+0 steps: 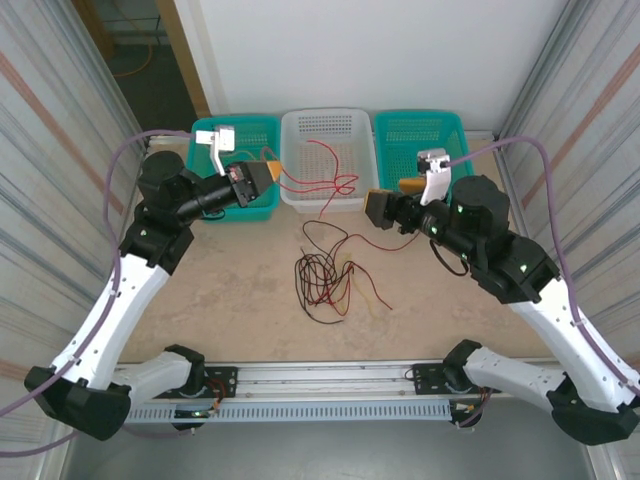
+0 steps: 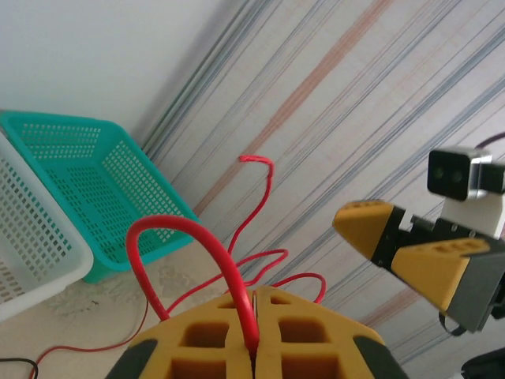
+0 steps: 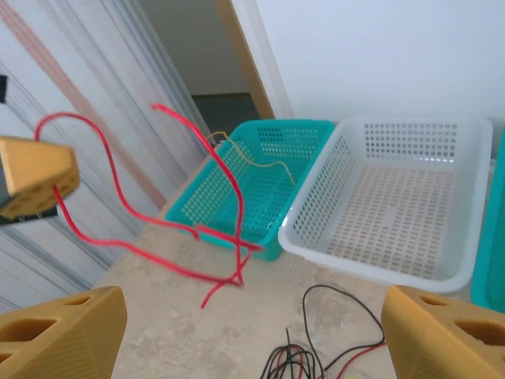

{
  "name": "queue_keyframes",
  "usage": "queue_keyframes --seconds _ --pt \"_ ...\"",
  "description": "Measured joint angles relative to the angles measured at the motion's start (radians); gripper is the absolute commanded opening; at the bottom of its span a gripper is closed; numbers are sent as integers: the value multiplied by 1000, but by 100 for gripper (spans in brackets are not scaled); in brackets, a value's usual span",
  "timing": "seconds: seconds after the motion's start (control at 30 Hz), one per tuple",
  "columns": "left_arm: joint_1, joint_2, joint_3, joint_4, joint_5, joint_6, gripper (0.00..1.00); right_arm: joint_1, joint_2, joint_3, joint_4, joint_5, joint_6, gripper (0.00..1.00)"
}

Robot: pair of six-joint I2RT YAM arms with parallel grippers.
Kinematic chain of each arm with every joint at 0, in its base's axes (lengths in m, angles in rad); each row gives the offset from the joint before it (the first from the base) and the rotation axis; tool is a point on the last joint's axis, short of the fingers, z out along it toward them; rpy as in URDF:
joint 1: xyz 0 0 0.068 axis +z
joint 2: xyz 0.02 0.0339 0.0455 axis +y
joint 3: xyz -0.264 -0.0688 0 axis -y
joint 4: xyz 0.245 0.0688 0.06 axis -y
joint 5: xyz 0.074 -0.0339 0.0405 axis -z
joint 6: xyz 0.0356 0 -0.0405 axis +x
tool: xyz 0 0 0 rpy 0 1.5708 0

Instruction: Untangle the cables

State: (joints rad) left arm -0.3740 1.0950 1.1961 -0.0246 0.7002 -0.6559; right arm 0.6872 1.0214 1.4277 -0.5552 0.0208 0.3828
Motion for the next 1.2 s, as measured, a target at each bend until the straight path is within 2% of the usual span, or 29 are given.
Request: queue_keyframes --seconds 0.17,0.37,0.53,0.63,0.7,0.77,0.8,0.83,0.87,1.03,1.17,1.2 --pt "-2 11 -11 6 33 19 0 -40 125 101 -15 -79 -3 81" --pt "-34 34 -11 0 53 55 0 -53 233 126 -23 -161 -7 69" --pt "-40 50 -11 -2 67 72 0 -62 280 126 -23 -195 -28 27" --pt "-40 53 -11 -2 66 82 0 -75 282 126 -21 -204 -31 9" --pt "-40 54 -11 -1 67 84 0 -84 281 126 -19 -209 -32 0" --pt "-40 56 -11 0 67 84 0 -94 281 126 -18 -211 -31 0" --pt "-40 59 -11 0 67 84 5 -100 281 126 -16 -212 -31 0" --pt "-40 62 -11 1 68 85 23 -106 281 126 -13 -212 -31 0" --pt "-40 67 -11 3 68 87 36 -112 280 124 -10 -212 -31 0" --pt "-40 91 -11 -7 66 103 45 -178 278 119 12 -219 -21 0" --pt "-40 76 -27 -14 29 130 61 -286 270 119 39 -220 9 0" --pt "-40 62 -40 -19 12 139 62 -313 269 119 46 -219 17 0"
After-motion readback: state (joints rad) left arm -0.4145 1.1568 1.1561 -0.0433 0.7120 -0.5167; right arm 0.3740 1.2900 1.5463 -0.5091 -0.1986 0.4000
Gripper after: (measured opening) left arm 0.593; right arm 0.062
